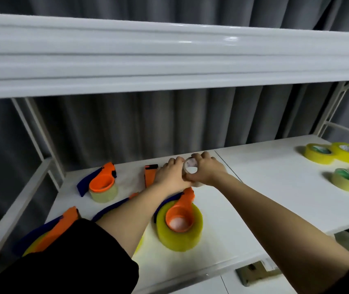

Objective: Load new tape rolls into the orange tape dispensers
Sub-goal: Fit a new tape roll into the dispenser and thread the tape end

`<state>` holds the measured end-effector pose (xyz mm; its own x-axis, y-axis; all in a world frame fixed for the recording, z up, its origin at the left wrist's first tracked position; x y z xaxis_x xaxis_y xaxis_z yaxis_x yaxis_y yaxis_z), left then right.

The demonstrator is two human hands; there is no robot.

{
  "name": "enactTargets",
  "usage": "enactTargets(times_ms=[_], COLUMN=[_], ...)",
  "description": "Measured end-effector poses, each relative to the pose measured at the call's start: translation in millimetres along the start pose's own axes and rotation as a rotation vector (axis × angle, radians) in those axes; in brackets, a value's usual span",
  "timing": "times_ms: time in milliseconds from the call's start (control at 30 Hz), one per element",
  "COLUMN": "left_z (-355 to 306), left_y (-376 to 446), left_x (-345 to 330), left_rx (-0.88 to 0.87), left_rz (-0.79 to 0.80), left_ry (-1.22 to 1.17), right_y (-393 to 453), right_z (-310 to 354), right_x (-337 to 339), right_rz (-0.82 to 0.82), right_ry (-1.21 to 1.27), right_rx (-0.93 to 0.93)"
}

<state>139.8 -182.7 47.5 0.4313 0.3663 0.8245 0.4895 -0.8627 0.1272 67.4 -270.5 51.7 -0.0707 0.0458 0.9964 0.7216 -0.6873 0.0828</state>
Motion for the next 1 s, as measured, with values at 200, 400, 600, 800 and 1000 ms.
enactTargets(times_ms=[200,400,600,800,1000], left_z=[-45.6,-108.6,-152.8,-171.1,-190.2], left_y=[17.8,36.1,49.6,65.8,86.6], left_x=[-45.6,-96.4,-120.9,-135.9,-154.9], left_rx=[0.013,0.050,0.052,0.027,-0.007], left_rz=[-0.003,-0.037,-0.040,-0.014,0.033], left_ry=[0.147,0.249,0.299,0.330,0.333], right_y=[-10.6,-19.4,-20.2,-20.6,-19.8], right_z=[-84.1,-169.1,-228.6,-258.8,-288.4], right_x=[-3.3,-5.2,0.3,3.6,4.2], right_rz=[0.033,0.051,0.059,0.055,0.064], right_ry=[0.007,-0.055,-0.050,-0.049,-0.078], right_rx=[-0.021,0.057,0.039,0.004,-0.038])
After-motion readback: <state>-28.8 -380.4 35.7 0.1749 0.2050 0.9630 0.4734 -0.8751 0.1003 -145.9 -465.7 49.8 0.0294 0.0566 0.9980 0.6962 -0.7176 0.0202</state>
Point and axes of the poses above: each hand's wrist, its own y-axis towards the middle knuckle, its own x-axis out of the back of the hand, z = x × y, the point moved 8 cm from there along y, towards the middle knuckle, and after that the axes turned 12 degrees about -y, right-handed, at the moved point
